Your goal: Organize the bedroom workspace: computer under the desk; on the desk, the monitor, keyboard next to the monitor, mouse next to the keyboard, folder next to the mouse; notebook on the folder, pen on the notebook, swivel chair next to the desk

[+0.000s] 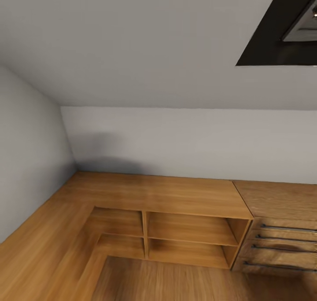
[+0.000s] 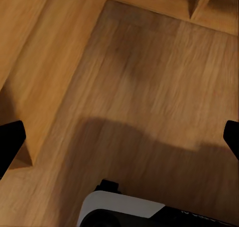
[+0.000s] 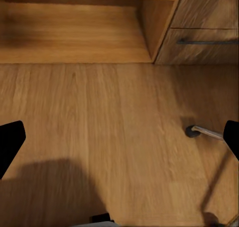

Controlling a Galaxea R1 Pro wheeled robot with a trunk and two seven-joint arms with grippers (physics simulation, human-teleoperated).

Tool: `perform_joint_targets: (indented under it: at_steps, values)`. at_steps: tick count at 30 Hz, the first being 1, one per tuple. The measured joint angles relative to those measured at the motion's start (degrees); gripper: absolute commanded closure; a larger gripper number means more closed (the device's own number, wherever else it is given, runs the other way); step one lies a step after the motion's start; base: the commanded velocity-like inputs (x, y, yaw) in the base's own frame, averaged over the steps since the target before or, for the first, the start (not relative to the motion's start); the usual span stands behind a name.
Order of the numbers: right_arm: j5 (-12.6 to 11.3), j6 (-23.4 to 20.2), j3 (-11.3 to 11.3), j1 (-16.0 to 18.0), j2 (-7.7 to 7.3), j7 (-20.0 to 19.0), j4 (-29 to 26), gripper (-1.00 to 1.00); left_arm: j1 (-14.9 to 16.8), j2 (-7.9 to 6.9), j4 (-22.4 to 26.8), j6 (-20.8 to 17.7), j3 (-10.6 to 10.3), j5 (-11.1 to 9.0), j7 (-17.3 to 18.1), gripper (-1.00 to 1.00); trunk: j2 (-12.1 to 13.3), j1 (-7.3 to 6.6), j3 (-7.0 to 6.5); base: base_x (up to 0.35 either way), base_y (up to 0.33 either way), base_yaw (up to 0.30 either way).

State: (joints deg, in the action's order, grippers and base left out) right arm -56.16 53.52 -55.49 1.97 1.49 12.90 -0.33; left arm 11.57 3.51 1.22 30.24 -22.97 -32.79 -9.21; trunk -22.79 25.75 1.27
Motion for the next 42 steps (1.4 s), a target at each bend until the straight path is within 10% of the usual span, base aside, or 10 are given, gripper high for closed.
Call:
perform_joint_targets:
  at_steps: [9,19,28,42]
  values:
    - [0.36,-4.92,0.17,0.6,-0.43,0.46,-2.78,-1.0,0.0,-0.2,0.0,-0.01,-0.19,0.12,0.31,-1.0,0.01,0.0,0.22,0.0,0.0,-0.237]
    - [0.42,-12.79,0.17,15.44,-0.38,0.63,-3.9,-1.0,-0.02,-2.77,9.13,-0.98,-0.35,0.22,0.03,-1.0,0.01,0.01,0.93,0.0,0.0,-0.151]
    - [0.36,-13.11,0.11,18.7,-1.01,0.17,-3.46,-1.0,-0.08,-4.09,10.81,-9.84,0.03,0.02,-0.13,-1.0,0.0,0.0,1.64,0.0,0.0,-0.138]
    - [3.84,-7.68,-0.66,18.57,-0.54,-0.1,-2.19,-1.0,-0.08,-4.55,5.18,7.43,-0.18,-0.11,0.05,-1.0,0.0,0.0,2.71,0.0,0.0,-0.142]
